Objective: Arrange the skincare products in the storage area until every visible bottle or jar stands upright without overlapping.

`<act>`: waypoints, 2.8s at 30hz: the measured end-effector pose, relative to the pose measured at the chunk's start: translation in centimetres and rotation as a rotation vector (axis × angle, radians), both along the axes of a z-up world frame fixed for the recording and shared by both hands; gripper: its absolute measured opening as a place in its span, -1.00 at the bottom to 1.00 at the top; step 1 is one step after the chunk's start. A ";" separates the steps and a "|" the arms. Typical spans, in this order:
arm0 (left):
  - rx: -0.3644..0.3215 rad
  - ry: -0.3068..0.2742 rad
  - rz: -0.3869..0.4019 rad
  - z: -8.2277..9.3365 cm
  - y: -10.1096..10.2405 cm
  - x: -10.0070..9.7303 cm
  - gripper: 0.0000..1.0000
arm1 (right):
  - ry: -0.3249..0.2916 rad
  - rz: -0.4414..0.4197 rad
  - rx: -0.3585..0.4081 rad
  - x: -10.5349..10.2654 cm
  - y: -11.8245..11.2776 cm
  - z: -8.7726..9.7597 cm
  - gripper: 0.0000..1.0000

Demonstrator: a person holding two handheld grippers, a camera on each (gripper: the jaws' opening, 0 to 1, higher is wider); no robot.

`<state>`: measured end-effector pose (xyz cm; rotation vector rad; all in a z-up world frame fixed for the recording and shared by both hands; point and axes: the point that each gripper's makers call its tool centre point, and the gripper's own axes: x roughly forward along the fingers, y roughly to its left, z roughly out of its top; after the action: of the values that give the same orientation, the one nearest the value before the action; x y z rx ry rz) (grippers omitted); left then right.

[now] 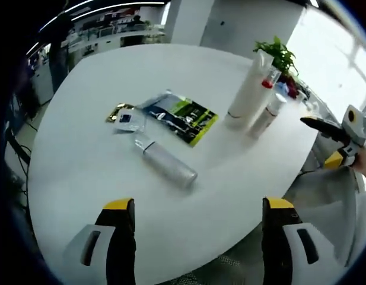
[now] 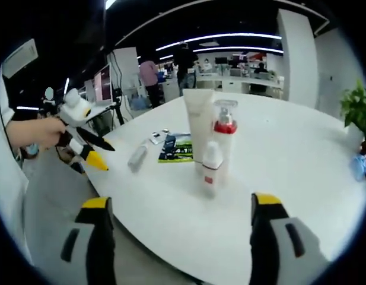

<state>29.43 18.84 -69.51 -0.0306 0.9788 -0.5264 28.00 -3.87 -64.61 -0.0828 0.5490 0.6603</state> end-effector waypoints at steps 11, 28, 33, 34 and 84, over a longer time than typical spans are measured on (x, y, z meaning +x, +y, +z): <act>0.038 0.074 0.077 -1.1 -0.1 3.2 0.44 | 0.013 -0.020 0.020 0.4 -0.4 -0.7 0.92; 0.157 0.187 0.107 -4.2 0.1 7.5 0.03 | 0.030 -0.050 0.039 1.2 -1.2 -1.2 0.88; 0.202 0.184 0.085 -4.6 0.7 8.1 -0.13 | 0.032 -0.059 0.040 1.4 -1.5 -1.4 0.87; 0.208 0.176 0.077 -4.6 0.8 8.2 -0.17 | 0.033 -0.061 0.040 1.4 -1.5 -1.4 0.87; -0.391 -0.041 -0.007 1.7 -5.1 2.6 -0.65 | -0.010 0.024 0.088 -0.6 2.2 2.2 0.59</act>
<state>32.01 13.74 -67.80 -0.3652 0.8245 -0.7159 27.45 -1.64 -62.39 -0.0097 0.5095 0.7058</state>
